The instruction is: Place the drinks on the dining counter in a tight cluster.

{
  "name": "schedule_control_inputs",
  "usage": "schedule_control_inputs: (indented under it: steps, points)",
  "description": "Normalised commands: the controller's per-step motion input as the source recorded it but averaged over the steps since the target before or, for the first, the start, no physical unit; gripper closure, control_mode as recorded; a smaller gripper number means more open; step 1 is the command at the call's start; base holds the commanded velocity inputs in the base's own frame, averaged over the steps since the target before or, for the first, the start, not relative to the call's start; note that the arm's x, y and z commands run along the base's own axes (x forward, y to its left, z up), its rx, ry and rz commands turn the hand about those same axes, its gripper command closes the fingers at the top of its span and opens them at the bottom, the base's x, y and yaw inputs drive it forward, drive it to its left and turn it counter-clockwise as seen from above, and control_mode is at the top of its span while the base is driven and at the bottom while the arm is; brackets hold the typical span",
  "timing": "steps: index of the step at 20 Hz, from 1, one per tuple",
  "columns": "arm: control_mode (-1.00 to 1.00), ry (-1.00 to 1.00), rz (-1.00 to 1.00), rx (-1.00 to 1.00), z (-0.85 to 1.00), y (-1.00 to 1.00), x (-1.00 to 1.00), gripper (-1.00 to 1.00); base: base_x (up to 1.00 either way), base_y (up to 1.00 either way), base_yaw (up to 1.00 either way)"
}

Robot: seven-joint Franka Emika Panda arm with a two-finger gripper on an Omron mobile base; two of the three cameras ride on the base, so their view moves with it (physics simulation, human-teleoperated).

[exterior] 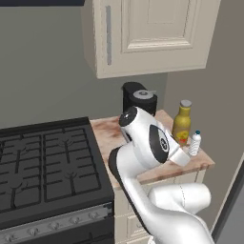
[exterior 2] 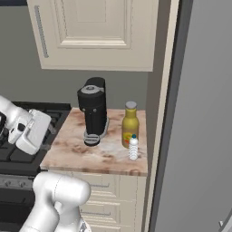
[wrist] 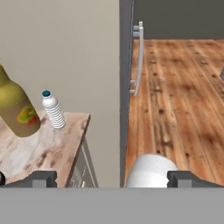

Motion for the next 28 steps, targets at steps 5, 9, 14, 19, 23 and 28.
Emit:
schedule_control_inputs:
  steps: [5,9,14,19,23,28]
  points:
    - [-1.00,-0.13,-0.02,-0.07,-0.20,-0.17,-0.01,-1.00,0.00,0.00,0.00]
    - [-1.00,-0.06,0.00,-0.05,-0.15,-0.28,0.11,-1.00,0.00,0.00,0.00]
    - [-1.00,0.00,-0.03,-0.04,-0.20,-0.19,0.27,-1.00,0.00,0.00,0.00]
    - [-1.00,0.00,-0.08,-0.01,-0.21,-0.21,0.41,-1.00,0.00,0.00,0.00]
    - [-1.00,0.00,-0.04,-0.03,-0.13,-0.26,0.41,-1.00,0.00,0.00,0.00]
    - [-1.00,0.02,-0.04,-0.02,-0.12,-0.32,0.35,-1.00,0.00,0.00,0.00]
